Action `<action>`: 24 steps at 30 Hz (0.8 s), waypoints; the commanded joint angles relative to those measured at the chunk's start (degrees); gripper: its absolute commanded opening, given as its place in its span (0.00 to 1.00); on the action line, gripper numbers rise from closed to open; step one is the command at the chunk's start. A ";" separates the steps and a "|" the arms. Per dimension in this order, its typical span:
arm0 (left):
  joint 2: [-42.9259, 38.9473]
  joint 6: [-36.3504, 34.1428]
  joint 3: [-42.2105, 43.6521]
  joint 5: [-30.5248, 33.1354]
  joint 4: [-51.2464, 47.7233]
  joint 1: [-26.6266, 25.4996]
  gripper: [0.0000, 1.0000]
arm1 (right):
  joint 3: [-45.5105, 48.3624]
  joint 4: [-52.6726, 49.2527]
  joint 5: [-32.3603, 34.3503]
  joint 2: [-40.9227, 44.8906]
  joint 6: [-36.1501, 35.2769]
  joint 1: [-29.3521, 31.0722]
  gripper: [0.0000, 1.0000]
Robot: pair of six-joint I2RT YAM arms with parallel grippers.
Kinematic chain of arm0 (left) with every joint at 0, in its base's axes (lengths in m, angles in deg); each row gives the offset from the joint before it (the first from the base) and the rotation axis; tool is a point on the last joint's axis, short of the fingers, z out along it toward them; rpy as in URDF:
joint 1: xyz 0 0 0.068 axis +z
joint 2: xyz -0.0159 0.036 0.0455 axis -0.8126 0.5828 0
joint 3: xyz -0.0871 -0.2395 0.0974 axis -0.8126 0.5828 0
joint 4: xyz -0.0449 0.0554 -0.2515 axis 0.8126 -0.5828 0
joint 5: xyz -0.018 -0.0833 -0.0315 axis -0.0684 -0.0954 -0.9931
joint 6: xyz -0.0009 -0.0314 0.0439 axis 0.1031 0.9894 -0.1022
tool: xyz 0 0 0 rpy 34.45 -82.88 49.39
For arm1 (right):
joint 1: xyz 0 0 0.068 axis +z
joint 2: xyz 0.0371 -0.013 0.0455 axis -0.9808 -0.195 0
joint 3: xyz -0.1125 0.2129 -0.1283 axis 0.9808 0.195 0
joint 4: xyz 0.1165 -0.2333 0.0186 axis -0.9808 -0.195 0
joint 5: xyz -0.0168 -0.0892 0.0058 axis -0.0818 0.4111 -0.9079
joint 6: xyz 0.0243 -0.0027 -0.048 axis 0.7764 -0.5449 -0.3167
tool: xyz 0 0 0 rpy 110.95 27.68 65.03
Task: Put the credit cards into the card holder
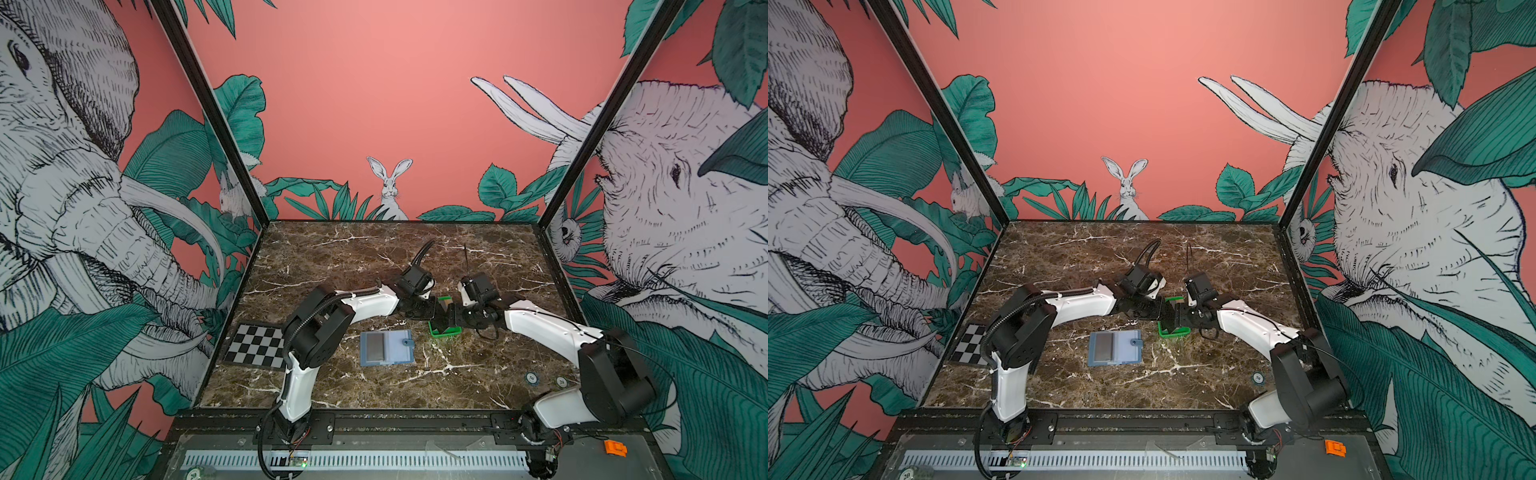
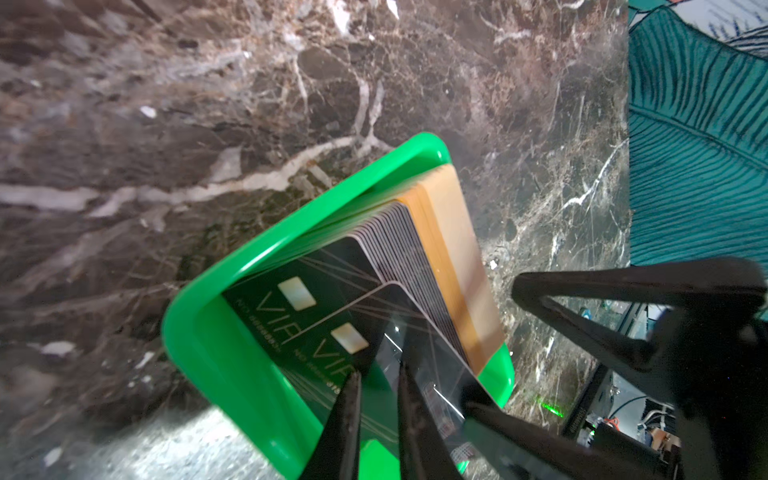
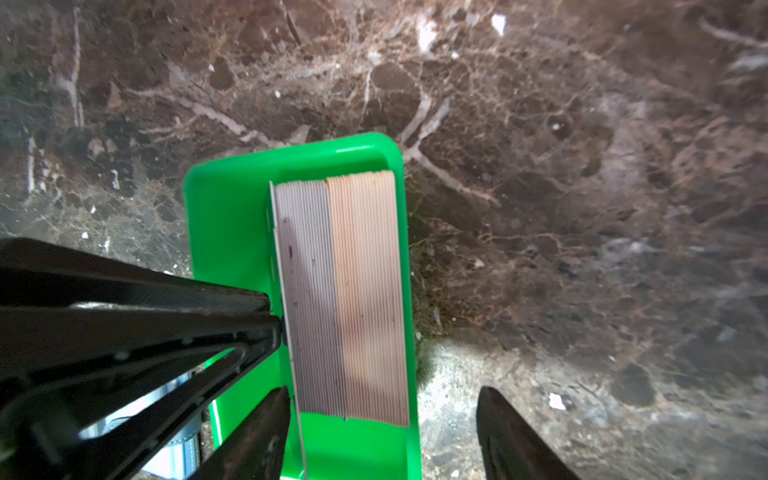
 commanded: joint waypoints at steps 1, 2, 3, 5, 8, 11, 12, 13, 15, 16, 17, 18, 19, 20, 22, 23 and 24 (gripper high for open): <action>1.06 -0.67 -0.37 0.49 -2.35 -0.30 0.20 | -0.44 -0.28 -2.26 3.33 1.24 0.19 0.62; 1.03 -0.61 -0.35 0.53 -2.35 -0.31 0.20 | 0.15 0.38 -3.41 3.92 1.93 0.21 0.59; 1.03 -0.68 -0.32 0.53 -2.34 -0.31 0.20 | 0.68 1.10 -4.64 4.47 2.53 0.22 0.56; 1.12 -0.67 -0.33 0.44 -2.37 -0.35 0.20 | 1.61 2.23 -6.11 5.31 3.41 0.29 0.50; 1.06 -0.72 -0.26 0.51 -2.26 -0.32 0.20 | 2.09 2.86 -7.43 5.43 3.76 0.31 0.41; 0.77 -0.70 0.01 0.61 -2.17 -0.31 0.20 | 2.25 3.01 -8.20 4.52 3.80 0.33 0.32; 0.69 -0.69 0.08 0.61 -2.17 -0.31 0.20 | 2.35 3.24 -8.28 4.13 3.95 0.33 0.30; 0.59 -0.70 0.06 0.62 -2.11 -0.31 0.19 | 2.52 3.60 -8.47 3.84 4.10 0.33 0.28; 0.42 -0.69 0.21 0.57 -2.09 -0.32 0.19 | 2.75 4.24 -8.86 3.46 4.24 0.32 0.25; 0.42 -0.74 0.19 0.55 -2.09 -0.33 0.19 | 2.90 4.37 -8.97 3.19 4.34 0.41 0.24; 0.42 -0.69 0.19 0.53 -2.09 -0.31 0.19 | 2.99 4.51 -8.98 3.07 4.25 0.47 0.23; 0.34 -0.69 0.20 0.53 -2.00 -0.32 0.19 | 2.99 4.58 -9.00 2.91 4.27 0.40 0.22; 0.33 -0.62 0.22 0.53 -1.93 -0.31 0.19 | 3.03 4.50 -9.00 2.74 4.21 0.53 0.22; 0.33 -0.59 0.19 0.53 -1.86 -0.31 0.19 | 3.01 4.47 -8.96 2.61 4.15 0.51 0.22; 0.33 -0.43 0.14 0.44 -1.82 -0.32 0.19 | 3.12 4.44 -8.91 2.30 4.04 0.49 0.22; 0.33 -0.43 0.14 0.42 -1.79 -0.31 0.19 | 3.15 4.42 -8.81 2.17 3.93 0.52 0.22; 0.33 -0.43 0.06 0.44 -1.82 -0.33 0.19 | 3.13 4.35 -8.68 2.04 3.95 0.62 0.21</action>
